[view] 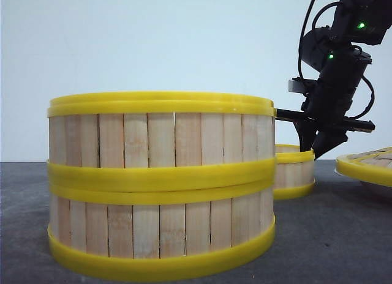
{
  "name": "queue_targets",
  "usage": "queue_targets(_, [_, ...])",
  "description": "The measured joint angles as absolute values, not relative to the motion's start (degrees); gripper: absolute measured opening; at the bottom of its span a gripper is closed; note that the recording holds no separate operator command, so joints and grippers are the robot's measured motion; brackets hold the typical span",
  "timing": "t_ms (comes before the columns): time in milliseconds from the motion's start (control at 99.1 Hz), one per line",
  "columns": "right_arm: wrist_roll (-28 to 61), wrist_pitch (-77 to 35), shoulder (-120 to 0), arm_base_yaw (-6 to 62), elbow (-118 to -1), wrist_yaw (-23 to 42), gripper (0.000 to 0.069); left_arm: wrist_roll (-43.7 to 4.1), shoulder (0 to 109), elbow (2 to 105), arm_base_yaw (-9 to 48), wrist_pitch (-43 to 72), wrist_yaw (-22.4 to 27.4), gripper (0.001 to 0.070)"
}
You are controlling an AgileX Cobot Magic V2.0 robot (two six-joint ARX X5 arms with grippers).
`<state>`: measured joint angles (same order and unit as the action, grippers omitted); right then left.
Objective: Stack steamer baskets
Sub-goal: 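Grasp the rim of the remaining bun basket with the right gripper, then lift the basket with the right gripper and lower it onto the stack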
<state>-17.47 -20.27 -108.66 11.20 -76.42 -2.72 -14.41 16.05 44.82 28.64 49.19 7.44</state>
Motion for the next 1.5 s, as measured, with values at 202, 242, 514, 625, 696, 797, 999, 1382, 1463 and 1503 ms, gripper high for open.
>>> queue_targets(202, [-18.33, -21.67, -108.75, 11.25, -78.06, -2.42, 0.0032, -14.35, 16.05, 44.82, 28.64, 49.19, 7.44, 0.0275])
queue_targets(242, [-18.59, -21.61, -108.68, 11.20, -78.76, -2.20, 0.0033, -14.17, 16.05, 44.82, 28.64, 49.19, 7.44, 0.0275])
queue_targets(514, [-19.22, -28.84, -102.28, 9.34, -87.96, -2.48, 0.0033, -13.50, 16.05, 44.82, 28.64, 49.19, 7.42, 0.0275])
queue_targets(625, [-16.43, -35.35, -98.06, 8.88, -93.95, -3.25, 0.0032, -13.10, 16.05, 44.82, 28.64, 49.19, 7.44, 0.0275])
queue_targets(696, [-14.09, -39.44, -95.15, 9.23, -96.51, -4.05, 0.0032, -12.86, 16.05, 44.82, 28.64, 49.15, 7.44, 0.0275])
queue_targets(797, [-10.81, -43.55, -91.29, 11.66, -97.41, -5.82, 0.0032, -12.40, 16.05, 44.82, 28.64, 49.10, 7.44, 0.0275])
queue_targets(999, [-6.13, -51.83, -86.32, 18.94, -97.38, -9.15, 0.0032, -11.60, 16.05, 44.82, 28.64, 49.08, 7.44, 0.0275])
queue_targets(1382, [-3.38, -54.98, -85.30, 30.06, -93.86, -8.95, 0.0032, -11.60, 16.05, 44.82, 28.64, 48.77, 7.44, 0.0275])
queue_targets(1463, [-3.40, -53.78, -85.32, 32.08, -91.22, -8.29, 0.0032, -11.60, 16.05, 44.82, 28.64, 48.58, 7.44, 0.0275])
queue_targets(1503, [-3.40, -53.30, -85.32, 32.91, -89.91, -8.23, 0.0032, -11.60, 16.05, 44.82, 28.64, 48.62, 7.46, 0.0275])
